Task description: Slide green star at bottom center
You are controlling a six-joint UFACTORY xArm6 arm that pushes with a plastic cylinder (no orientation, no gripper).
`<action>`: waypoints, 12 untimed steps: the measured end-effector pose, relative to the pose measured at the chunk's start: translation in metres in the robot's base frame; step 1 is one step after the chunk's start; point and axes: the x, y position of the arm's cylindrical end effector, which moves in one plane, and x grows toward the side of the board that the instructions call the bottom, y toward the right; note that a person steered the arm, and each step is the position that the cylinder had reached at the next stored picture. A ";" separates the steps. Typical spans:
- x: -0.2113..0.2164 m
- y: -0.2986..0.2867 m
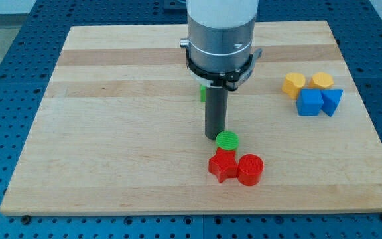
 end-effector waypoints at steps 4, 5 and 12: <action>-0.090 -0.088; -0.133 -0.085; -0.081 -0.003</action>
